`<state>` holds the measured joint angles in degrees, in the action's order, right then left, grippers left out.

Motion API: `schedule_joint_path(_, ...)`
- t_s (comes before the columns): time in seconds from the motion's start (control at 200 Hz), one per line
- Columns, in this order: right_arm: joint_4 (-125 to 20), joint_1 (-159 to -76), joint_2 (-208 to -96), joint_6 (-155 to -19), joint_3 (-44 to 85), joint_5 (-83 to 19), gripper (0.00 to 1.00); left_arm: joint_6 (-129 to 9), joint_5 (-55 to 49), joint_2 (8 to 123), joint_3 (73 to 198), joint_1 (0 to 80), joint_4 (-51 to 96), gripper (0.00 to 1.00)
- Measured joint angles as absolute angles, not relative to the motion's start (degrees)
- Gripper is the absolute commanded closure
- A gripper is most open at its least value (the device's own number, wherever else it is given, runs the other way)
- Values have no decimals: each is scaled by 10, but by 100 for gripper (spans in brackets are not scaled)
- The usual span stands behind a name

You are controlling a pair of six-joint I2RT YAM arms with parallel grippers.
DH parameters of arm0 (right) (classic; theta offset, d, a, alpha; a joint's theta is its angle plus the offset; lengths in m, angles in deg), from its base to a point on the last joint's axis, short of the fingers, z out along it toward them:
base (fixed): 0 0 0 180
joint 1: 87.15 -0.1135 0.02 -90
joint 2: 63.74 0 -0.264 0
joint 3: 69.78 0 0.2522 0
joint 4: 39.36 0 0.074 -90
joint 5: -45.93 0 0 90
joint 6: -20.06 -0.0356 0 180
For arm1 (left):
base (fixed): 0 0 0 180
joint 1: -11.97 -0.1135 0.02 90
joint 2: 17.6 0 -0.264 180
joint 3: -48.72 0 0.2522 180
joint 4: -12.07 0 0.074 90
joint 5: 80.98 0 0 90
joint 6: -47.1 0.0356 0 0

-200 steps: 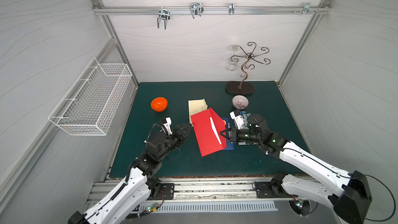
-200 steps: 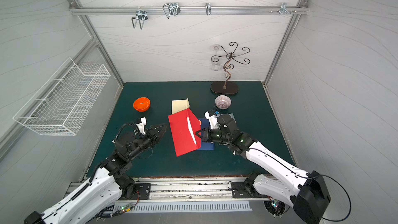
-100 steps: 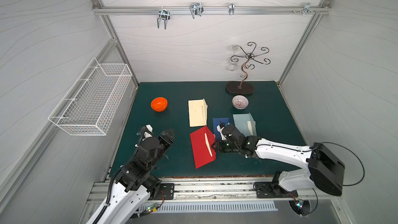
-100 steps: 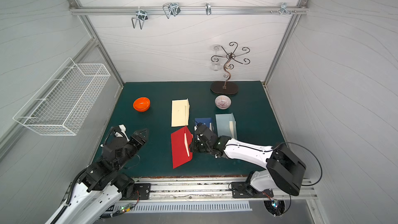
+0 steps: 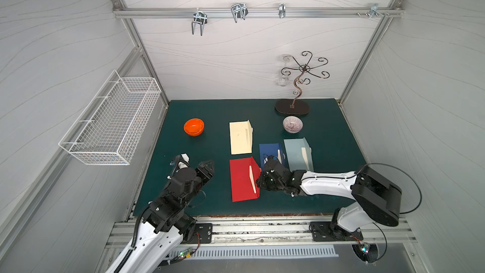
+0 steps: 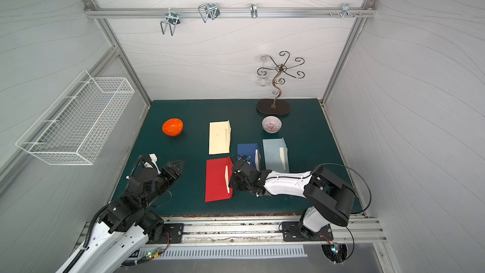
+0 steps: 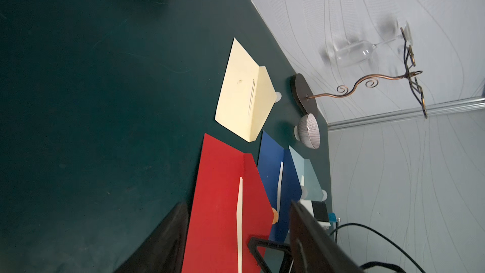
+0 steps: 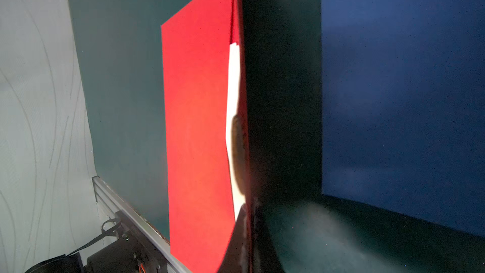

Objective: Open the envelope
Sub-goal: Place the envelope at the center of the board, then reset both arms

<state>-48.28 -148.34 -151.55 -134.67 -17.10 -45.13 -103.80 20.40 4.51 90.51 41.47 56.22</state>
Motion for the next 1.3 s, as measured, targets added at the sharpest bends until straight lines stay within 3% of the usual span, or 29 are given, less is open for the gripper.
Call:
schedule_joint_path(0.18,-479,-1486,-1532,-1351,-169,-449,85,-1027,189,53,905,415,557,35)
schedule_joint_path(0.225,-480,-1486,-1532,-1351,-168,-449,77,-1025,187,54,905,415,555,35)
schedule_joint_path(0.305,-487,-1486,-1528,-1350,-167,-452,55,-1016,183,56,905,415,552,33)
schedule_joint_path(0.44,-544,-1486,-1482,-1336,-158,-472,42,-999,183,67,907,415,549,28)
schedule_joint_path(0.61,-654,-1486,-1351,-1296,-143,-551,19,-971,207,86,908,415,543,10)
schedule_joint_path(0.65,-687,-1486,-1311,-1278,-134,-592,13,-958,222,93,908,415,537,1)
schedule_joint_path(0.685,-710,-1486,-1277,-1261,-127,-633,2,-940,237,101,909,415,528,0)
schedule_joint_path(0.83,-718,-1476,-1163,-1148,-134,-838,1,-837,325,176,923,414,448,0)
schedule_joint_path(0.9,-684,-1416,-1137,-1066,-162,-894,1,-774,377,236,937,411,394,0)
schedule_joint_path(1.111,-626,-1107,-1175,-930,-219,-900,1,-623,432,432,978,291,242,0)
schedule_joint_path(1.301,-513,-1048,-1233,-865,-284,-848,1,-519,443,492,896,217,93,1)
